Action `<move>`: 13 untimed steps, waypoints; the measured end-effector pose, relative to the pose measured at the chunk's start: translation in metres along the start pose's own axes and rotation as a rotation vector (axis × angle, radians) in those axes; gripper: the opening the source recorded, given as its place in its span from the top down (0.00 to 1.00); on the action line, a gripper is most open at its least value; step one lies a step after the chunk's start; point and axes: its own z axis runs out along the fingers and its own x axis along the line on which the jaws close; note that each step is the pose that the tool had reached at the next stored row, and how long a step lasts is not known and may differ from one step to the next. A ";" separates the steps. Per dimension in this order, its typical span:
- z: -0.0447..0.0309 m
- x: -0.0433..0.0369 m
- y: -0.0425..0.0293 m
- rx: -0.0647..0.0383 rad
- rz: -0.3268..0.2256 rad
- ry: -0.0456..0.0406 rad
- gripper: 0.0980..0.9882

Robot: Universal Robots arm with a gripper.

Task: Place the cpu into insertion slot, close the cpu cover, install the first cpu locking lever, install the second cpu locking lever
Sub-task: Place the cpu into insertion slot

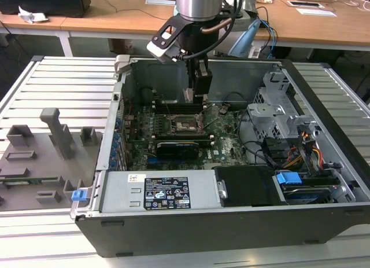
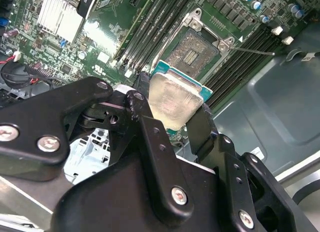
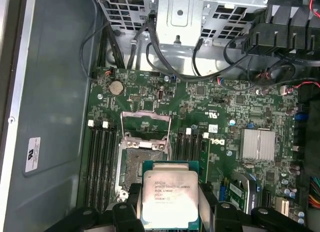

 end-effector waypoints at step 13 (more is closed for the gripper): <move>0.0068 0.0017 -0.0008 0.001 0.001 -0.0020 0.51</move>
